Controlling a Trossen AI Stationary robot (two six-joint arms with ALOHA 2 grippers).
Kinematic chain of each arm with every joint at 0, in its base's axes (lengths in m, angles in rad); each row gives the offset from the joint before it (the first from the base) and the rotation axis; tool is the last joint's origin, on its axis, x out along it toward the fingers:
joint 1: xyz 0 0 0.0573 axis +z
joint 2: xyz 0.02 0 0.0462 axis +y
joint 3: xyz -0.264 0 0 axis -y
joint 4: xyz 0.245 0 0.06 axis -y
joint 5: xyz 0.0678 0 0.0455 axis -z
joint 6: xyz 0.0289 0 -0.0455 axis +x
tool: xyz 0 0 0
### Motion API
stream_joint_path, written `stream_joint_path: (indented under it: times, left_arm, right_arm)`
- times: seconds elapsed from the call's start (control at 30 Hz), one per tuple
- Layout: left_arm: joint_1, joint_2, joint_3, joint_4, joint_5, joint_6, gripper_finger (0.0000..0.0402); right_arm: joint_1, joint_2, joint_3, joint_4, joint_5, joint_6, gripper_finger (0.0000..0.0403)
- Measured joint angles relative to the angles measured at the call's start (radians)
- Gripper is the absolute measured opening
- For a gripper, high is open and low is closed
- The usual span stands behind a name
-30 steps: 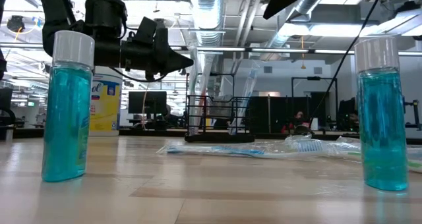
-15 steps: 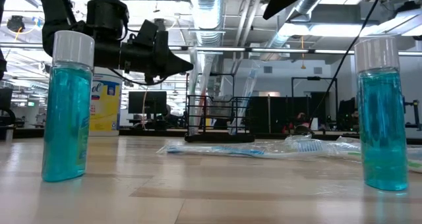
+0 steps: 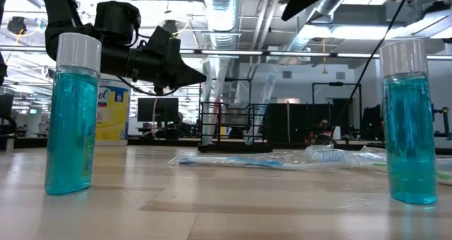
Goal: Pick & Place toothbrushing station
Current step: Put the green toothbrush into the black mesh organizer, then put the orange toothbrush into the black mesh organizer
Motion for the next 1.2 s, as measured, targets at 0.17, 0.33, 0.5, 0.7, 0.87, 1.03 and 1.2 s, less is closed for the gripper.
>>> stream_joint_path:
  times: [0.17, 0.33, 0.5, 0.7, 0.87, 1.03, 1.2]
  left_arm:
    - [0.0, 0.0, 0.0, 0.002, 0.0, -0.007, 0.0]
    - [0.0, 0.0, 0.0, 0.002, -0.005, -0.011, 0.0016]
    - [0.006, 0.0, 0.0, 0.002, -0.01, -0.009, 0.0056]
    - [0.008, -0.002, 0.0, 0.001, -0.011, -0.004, 0.01]
    - [0.008, -0.037, -0.026, 0.002, -0.01, -0.004, 0.0111]
    - [0.001, -0.119, -0.091, 0.002, -0.003, -0.006, 0.0108]
    - [-0.032, -0.211, -0.136, 0.003, 0.007, -0.014, 0.0106]
  right_arm:
    - [0.0, 0.0, 0.0, 0.0, 0.0, 0.0, 0.0122]
    - [0.0, 0.0, 0.0, -0.001, 0.0, 0.0, 0.0122]
    - [0.0, 0.0, 0.0, -0.003, 0.0, 0.0, 0.0122]
    - [0.0, 0.0, 0.0, -0.003, -0.001, 0.0, 0.0122]
    - [0.0, 0.0, 0.0, -0.035, -0.02, 0.005, 0.0122]
    - [0.0, 0.0, 0.0, -0.052, -0.164, 0.001, 0.0122]
    - [-0.012, 0.0, 0.0, -0.052, -0.353, -0.027, 0.0122]
